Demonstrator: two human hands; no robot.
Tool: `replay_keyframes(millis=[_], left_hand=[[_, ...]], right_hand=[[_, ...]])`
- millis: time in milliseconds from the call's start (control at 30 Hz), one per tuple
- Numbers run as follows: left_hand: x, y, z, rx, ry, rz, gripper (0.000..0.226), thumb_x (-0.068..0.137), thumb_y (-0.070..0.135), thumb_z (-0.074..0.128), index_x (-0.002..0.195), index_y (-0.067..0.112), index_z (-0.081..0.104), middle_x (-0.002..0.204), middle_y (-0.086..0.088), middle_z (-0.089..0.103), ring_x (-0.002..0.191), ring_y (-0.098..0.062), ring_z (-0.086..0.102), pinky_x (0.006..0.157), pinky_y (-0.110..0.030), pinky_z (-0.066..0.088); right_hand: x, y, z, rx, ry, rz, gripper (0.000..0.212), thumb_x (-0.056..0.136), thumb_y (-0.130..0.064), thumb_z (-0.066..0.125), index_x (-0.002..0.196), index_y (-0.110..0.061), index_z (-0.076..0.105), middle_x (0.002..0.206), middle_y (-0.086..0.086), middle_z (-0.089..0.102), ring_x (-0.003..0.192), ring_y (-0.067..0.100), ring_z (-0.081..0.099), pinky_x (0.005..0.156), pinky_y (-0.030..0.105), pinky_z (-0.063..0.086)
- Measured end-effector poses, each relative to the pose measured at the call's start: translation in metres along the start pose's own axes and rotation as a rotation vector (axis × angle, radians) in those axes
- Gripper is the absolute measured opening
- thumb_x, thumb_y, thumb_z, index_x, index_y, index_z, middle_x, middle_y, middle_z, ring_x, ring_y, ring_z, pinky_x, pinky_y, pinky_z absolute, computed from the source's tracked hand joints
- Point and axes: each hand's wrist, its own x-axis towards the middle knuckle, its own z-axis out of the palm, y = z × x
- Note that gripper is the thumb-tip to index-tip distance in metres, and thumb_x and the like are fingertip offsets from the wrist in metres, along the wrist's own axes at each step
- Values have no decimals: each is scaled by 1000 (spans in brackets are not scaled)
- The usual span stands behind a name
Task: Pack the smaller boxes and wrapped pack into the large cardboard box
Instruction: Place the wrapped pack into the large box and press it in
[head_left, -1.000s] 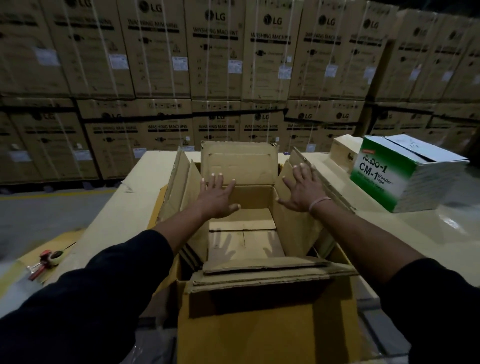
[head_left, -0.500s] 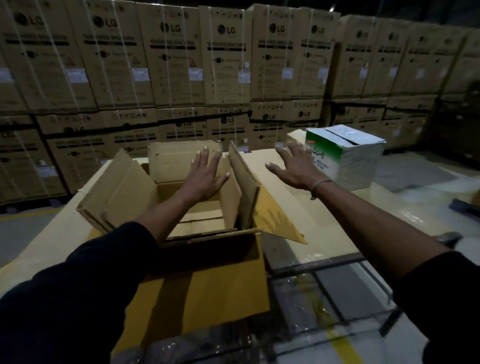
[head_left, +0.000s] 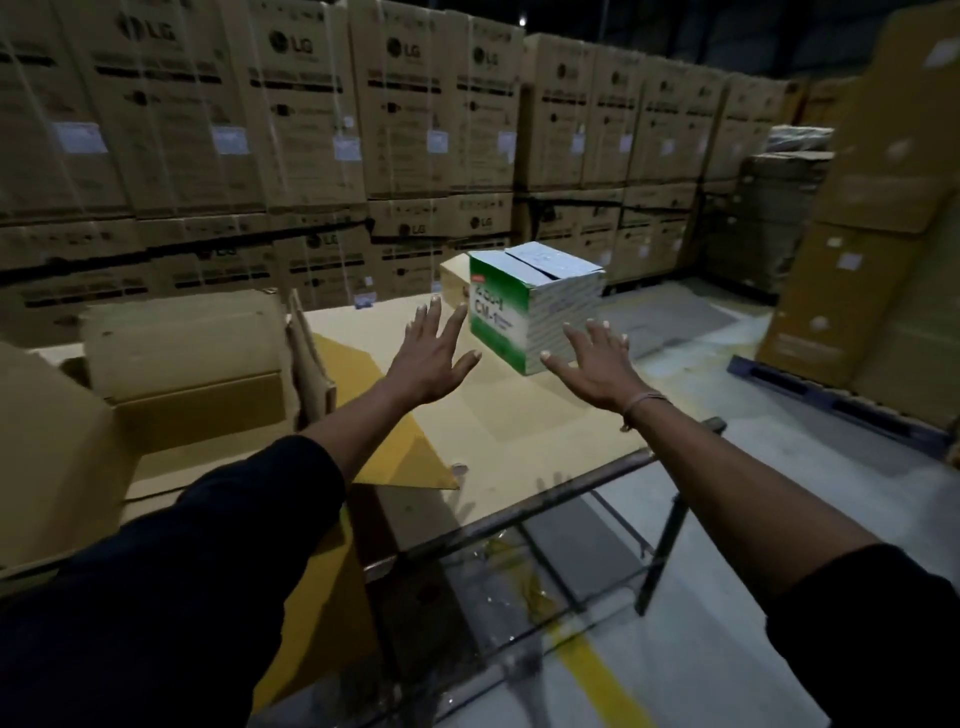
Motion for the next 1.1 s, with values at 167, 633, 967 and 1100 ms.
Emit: replay_keyframes(millis=[167,633,967,1100], left_hand=[[58,28,55,-76,-30,-1,79,103,59,39,164,28,1,170,-17,-9,156,-38,-7,126,-53,6],[255,26,189,-240,-76,-120,79,103,55,43,164,22,5,170,-20,-4,157,-38,-4,125,-53,6],[349,7,222,-196,-99,-190,80,103,57,42,164,24,2,170,-18,-5,156,-39,-6,126,-54,6],[386,2,238,-178,-88,-245,81,102,58,42,164,26,1,170,-18,-6,156,-39,-6,126,-54,6]], right_hand=[[19,64,4,-14,-16,47,78,101,-66,41,164,-23,24,172,15,9,159,33,-5,126,52,-6],[192,209,42,18,-90,78,78,102,-64,42,165,-22,20,172,15,8,159,34,-6,126,51,-2],[316,248,94,130,-130,23,78,103,-63,44,164,-20,23,171,16,10,159,34,-5,127,51,-2],[381,259,103,153,-126,-49,78,102,-64,45,163,-20,25,171,18,11,159,36,-3,127,52,0]])
